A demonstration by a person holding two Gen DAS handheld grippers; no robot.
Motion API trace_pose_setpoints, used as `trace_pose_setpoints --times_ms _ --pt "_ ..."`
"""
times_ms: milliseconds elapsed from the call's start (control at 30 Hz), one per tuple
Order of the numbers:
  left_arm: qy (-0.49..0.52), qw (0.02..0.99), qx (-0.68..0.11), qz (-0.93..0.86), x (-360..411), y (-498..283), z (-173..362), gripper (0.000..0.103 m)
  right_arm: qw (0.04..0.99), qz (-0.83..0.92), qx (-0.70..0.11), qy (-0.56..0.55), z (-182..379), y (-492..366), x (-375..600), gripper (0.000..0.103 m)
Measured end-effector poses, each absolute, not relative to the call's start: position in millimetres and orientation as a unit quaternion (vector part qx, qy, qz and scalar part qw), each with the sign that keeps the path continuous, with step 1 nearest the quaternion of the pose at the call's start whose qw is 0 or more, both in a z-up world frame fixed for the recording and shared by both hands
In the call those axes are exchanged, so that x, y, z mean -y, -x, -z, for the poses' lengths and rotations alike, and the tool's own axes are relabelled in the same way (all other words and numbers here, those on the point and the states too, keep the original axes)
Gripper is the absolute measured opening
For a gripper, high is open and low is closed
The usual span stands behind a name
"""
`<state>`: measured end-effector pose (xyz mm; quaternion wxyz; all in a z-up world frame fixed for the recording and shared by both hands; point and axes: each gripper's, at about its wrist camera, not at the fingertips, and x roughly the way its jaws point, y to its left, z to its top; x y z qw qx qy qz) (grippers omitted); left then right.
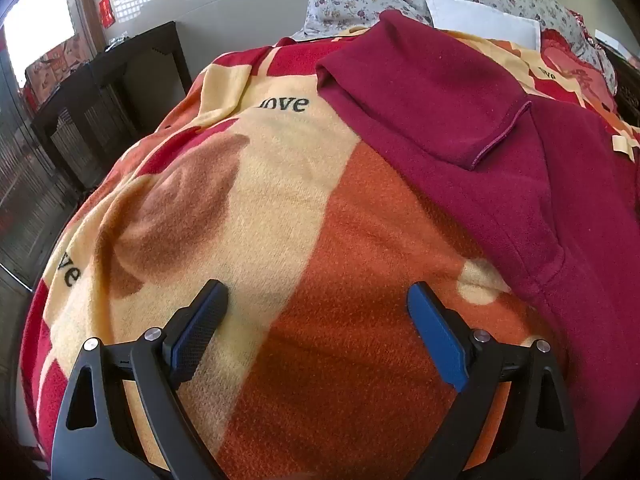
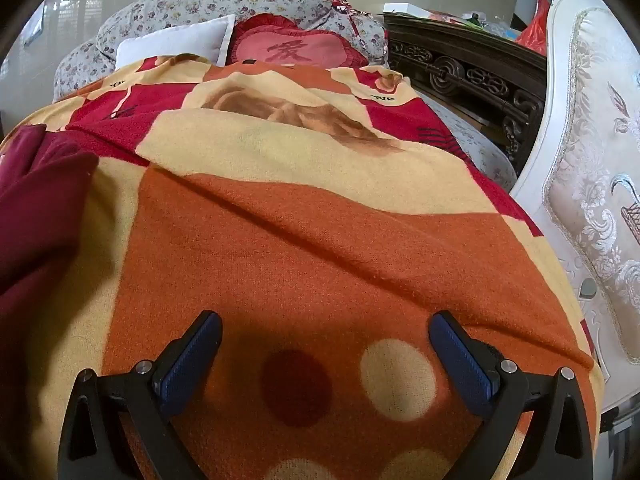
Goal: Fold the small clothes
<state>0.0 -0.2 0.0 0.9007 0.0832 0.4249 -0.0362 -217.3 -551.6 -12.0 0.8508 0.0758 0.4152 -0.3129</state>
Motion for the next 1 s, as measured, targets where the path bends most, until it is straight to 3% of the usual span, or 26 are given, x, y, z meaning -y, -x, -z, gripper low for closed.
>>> trace_pose_setpoints --times_ms 567,800,1000 --pt "-0.086 0.900 -0.425 0.034 -6.5 1.1 -3.7 0.093 0.851 0.313 -0.415 -0.075 12.0 215.9 552.1 0.103" --pt "-0.050 0.901 -0.428 0.049 -4.0 21.8 -28.3 0.092 0.851 0.313 -0.416 -0.074 10.6 214.7 555.4 0.103" --pt "-0.087 0.903 -0.412 0.089 27.4 54.6 -53.0 0.093 0.851 0.313 -0.416 -0.073 11.5 213.3 554.9 0.103"
